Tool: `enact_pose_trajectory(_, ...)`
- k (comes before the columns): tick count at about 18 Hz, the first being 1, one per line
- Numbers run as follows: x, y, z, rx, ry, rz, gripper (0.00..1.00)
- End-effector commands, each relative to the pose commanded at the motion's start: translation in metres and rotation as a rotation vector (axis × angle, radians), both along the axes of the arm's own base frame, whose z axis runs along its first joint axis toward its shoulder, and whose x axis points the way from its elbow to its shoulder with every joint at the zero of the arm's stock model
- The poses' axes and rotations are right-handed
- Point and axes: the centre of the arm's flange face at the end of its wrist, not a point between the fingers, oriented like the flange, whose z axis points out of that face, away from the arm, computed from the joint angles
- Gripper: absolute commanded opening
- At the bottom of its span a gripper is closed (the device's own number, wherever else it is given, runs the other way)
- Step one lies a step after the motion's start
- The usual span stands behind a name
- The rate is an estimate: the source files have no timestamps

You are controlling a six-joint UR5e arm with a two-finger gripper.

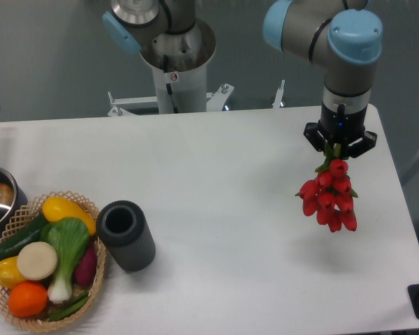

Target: Place the flowers on the table

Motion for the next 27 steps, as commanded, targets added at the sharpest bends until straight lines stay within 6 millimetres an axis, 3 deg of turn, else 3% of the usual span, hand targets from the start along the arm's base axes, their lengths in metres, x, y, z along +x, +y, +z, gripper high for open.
enact_pose_trajectory(4, 0.0, 0.0, -0.017, -0.022, -0.023, -0.019, 0.0)
enact_pose_trajectory(10, -0.001, 0.004, -0.06, -0.061, -0.057, -0.03, 0.01)
enact_pose_trajectory(14, 0.003, 0.013, -0.075, -0.068, -0.074, -0.045, 0.3)
enact_pose_trajectory(16, 0.006, 0.014, -0.076, -0.06, -0.065, -0.04, 0.35)
enact_pose_trajectory(17, 0.006, 0.015, -0.077, -0.057, -0.066, -0.043, 0.46)
enact_pose_trajectory(19, 0.006, 0.015, -0.08, -0.058, -0.064, -0.041, 1.0)
enact_pose_trajectory(27, 0.009, 0.006, -0.073, -0.032, 0.011, -0.04, 1.0)
